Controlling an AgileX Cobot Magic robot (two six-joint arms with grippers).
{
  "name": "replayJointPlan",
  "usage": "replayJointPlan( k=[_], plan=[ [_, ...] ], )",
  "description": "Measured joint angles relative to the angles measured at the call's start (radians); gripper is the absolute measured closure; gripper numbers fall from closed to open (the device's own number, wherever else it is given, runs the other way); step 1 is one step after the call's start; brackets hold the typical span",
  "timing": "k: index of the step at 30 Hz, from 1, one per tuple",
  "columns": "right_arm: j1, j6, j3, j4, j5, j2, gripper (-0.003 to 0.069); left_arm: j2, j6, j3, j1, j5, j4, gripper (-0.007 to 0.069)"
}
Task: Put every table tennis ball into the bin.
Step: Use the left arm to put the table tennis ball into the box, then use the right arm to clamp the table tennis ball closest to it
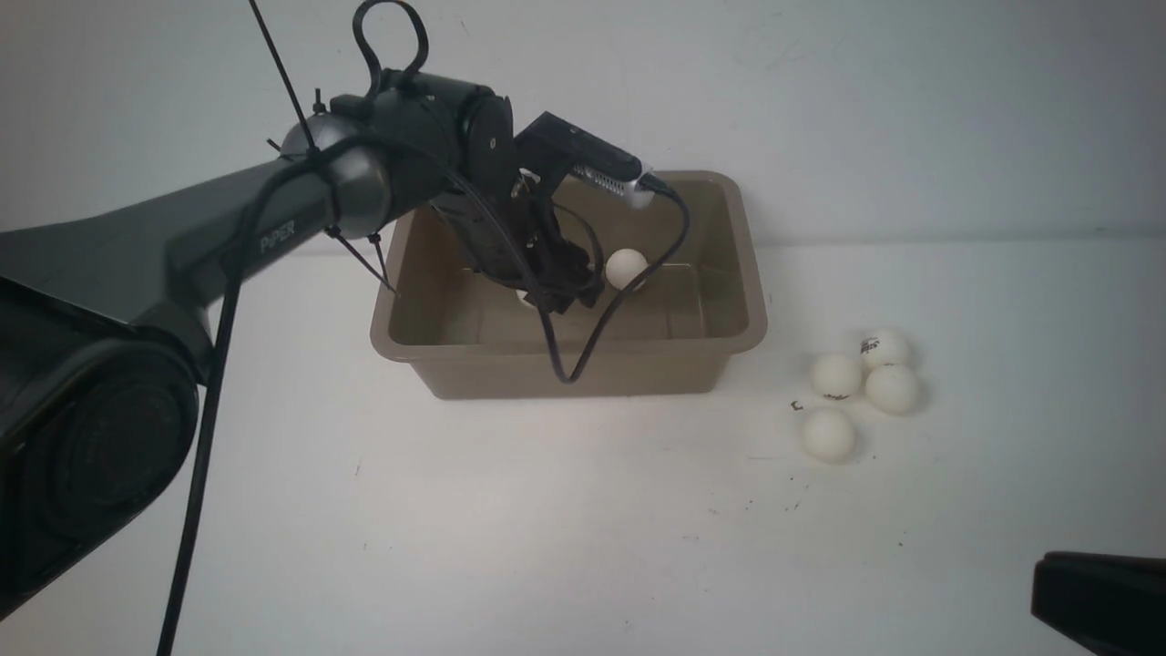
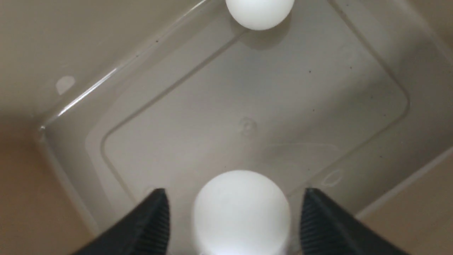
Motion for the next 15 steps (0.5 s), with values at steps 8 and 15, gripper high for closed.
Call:
replayJointPlan(
  k=[8,15],
  plan=[
    [0.0,0.0,0.0,-0.005,-0.034,-0.001,0.0666,-0.046,-0.025,-0.08,0.0,0.151,0.005,0.0106],
    [0.0,0.0,-0.014,-0.132,-0.168,0.143,0.0661,-0.346,0.03,-0.087,0.0,0.181,0.001,0.0391]
  ],
)
